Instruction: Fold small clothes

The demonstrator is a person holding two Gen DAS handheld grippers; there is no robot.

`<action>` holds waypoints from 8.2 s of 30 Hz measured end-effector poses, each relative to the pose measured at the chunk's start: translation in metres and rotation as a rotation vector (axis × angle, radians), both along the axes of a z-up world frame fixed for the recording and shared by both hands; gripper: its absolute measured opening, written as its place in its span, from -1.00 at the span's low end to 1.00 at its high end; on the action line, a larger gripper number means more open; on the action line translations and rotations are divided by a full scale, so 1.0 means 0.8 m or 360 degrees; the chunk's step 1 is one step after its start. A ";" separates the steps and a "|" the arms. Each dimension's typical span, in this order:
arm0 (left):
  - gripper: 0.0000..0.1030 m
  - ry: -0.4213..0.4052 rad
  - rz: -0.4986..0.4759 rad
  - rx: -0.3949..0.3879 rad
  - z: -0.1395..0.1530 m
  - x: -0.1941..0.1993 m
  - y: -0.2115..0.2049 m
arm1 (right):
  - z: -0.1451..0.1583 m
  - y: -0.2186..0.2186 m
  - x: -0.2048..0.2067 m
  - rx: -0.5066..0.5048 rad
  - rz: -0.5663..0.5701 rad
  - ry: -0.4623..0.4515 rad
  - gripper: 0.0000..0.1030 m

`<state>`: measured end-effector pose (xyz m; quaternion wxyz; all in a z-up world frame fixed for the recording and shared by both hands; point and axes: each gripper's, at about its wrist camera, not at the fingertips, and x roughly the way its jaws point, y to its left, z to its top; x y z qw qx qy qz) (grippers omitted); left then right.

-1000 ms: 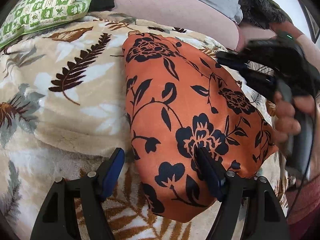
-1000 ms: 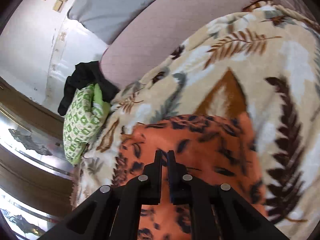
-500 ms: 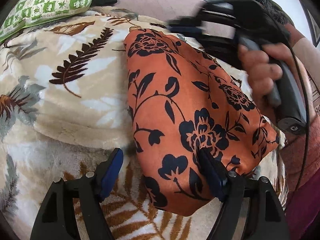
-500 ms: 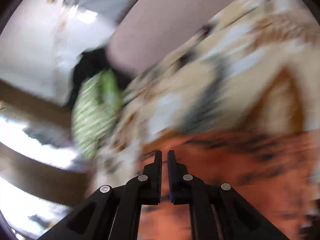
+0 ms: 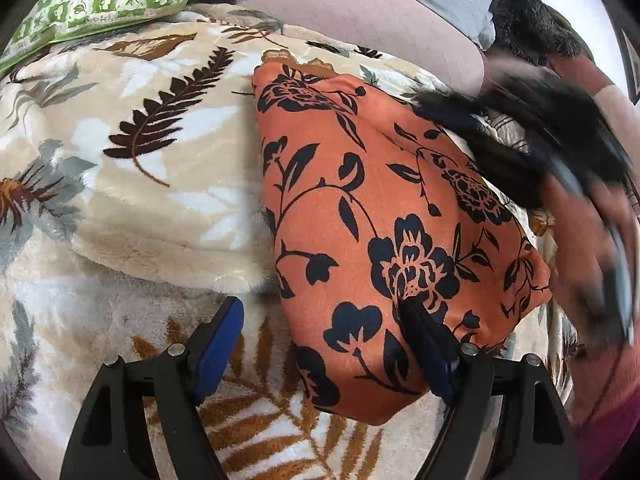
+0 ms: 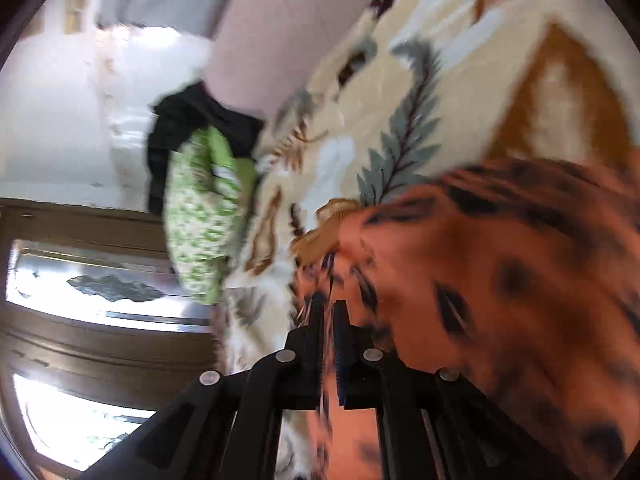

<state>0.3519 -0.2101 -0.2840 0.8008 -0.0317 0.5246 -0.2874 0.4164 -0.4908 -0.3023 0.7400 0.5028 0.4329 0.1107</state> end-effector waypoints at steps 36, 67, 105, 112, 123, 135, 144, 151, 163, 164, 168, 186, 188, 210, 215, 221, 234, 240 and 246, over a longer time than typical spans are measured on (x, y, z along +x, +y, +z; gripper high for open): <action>0.72 -0.0117 -0.0194 0.0154 0.005 -0.004 0.016 | 0.015 0.005 -0.220 -0.0438 0.0184 -0.0204 -0.90; 0.79 -0.0343 0.0330 0.0425 -0.001 0.083 0.012 | -0.016 -0.018 -0.147 -0.0293 -0.0213 -0.0138 -0.90; 0.75 -0.0762 0.0347 0.0308 0.096 -0.073 0.040 | 0.153 0.120 -0.272 -0.1938 -0.0262 -0.0234 -0.90; 0.75 -0.0698 0.0332 0.0309 0.080 -0.039 0.024 | 0.146 0.062 -0.265 -0.1689 -0.0387 -0.0301 -0.90; 0.75 -0.0718 0.0330 0.0281 0.087 -0.014 0.028 | 0.173 -0.030 -0.326 -0.0968 -0.0598 -0.0913 0.98; 0.75 -0.0231 0.0094 0.0021 0.037 0.038 0.023 | 0.054 -0.084 -0.225 -0.0541 -0.0322 -0.0259 0.96; 0.75 0.0049 0.0041 -0.0204 0.012 0.063 0.012 | -0.002 -0.102 -0.200 -0.0275 -0.0234 -0.0150 0.91; 0.75 0.0074 -0.0057 -0.0220 0.007 0.067 -0.007 | -0.025 -0.096 -0.171 -0.0217 -0.0175 -0.0117 0.90; 0.75 0.0107 -0.0066 -0.0200 -0.001 0.068 -0.024 | -0.035 -0.083 -0.154 -0.0131 -0.0038 -0.0109 0.68; 0.75 0.0086 -0.0064 -0.0169 -0.001 0.067 -0.029 | -0.038 -0.080 -0.150 -0.0183 -0.0029 -0.0068 0.62; 0.75 0.0016 -0.0046 -0.0045 0.001 0.063 -0.044 | -0.035 -0.070 -0.145 -0.0246 -0.0019 -0.0062 0.64; 0.75 -0.0111 -0.0007 0.0069 0.007 0.061 -0.054 | -0.037 -0.042 -0.126 -0.0447 0.0037 -0.0049 0.31; 0.75 -0.0128 -0.0006 0.0077 0.008 0.060 -0.055 | -0.036 -0.041 -0.127 -0.0456 0.0029 -0.0049 0.22; -0.10 -0.0193 -0.0033 -0.0079 0.035 0.050 -0.039 | 0.002 -0.020 -0.144 -0.0400 -0.0040 -0.0218 -0.12; -0.14 -0.0285 -0.0031 -0.0105 0.072 0.031 -0.008 | 0.042 0.014 -0.163 -0.0316 -0.0028 -0.0326 -0.14; -0.15 -0.0397 0.0023 -0.0126 0.117 -0.005 0.071 | 0.072 0.071 -0.190 -0.0204 0.0037 -0.0424 -0.15; 0.25 -0.0288 0.0234 0.0396 0.040 -0.042 0.130 | -0.022 0.171 -0.240 -0.0393 0.0037 -0.0046 0.15; 0.53 -0.0592 0.0473 0.0510 0.102 -0.115 0.154 | 0.036 0.161 -0.284 -0.0560 -0.0045 -0.0087 0.32; 0.54 -0.0707 0.0507 0.0455 0.156 -0.178 0.168 | 0.146 0.190 -0.349 -0.0948 -0.0014 -0.0357 0.32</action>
